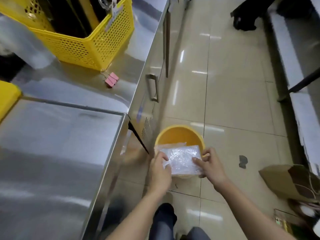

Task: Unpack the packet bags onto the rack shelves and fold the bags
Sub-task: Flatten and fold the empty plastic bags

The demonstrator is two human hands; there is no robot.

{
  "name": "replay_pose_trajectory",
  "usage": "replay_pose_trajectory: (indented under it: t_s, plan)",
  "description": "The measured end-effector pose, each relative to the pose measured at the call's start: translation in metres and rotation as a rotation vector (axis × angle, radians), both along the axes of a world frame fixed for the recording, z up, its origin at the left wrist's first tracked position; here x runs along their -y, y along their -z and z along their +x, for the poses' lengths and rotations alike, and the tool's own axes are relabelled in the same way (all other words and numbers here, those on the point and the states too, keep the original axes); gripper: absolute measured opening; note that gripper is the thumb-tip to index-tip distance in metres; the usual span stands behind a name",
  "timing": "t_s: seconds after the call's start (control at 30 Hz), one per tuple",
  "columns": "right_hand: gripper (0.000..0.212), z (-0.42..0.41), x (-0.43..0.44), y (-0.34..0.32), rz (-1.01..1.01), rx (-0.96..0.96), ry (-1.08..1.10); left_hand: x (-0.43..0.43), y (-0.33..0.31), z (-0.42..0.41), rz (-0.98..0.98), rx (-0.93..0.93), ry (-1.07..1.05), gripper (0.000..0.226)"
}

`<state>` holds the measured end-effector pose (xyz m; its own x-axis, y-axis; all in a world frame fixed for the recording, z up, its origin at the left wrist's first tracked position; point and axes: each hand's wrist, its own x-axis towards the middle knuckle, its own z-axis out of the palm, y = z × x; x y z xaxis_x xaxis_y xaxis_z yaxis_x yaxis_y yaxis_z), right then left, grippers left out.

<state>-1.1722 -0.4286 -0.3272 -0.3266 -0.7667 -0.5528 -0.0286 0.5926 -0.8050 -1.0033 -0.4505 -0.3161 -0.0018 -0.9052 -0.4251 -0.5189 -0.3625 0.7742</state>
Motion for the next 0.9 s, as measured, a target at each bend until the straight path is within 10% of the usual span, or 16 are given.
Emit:
replay_pose_trajectory:
  t_s: [0.2,0.3,0.7,0.9]
  plan:
    - [0.026,-0.011,0.029,0.114,0.150,-0.027,0.128,0.027,0.105,-0.027,-0.141,0.173,0.207,0.019]
    - [0.011,-0.016,0.047,0.194,0.235,0.075,0.174,0.045,0.183,-0.038,-0.017,0.294,0.475,0.046]
    - [0.046,0.002,0.083,0.430,0.346,-0.342,-0.359,0.089,0.417,-0.056,0.017,0.972,0.982,0.046]
    - [0.075,-0.001,0.091,0.452,0.438,-0.469,-0.744,0.106,0.435,-0.064,0.190,0.958,1.035,0.061]
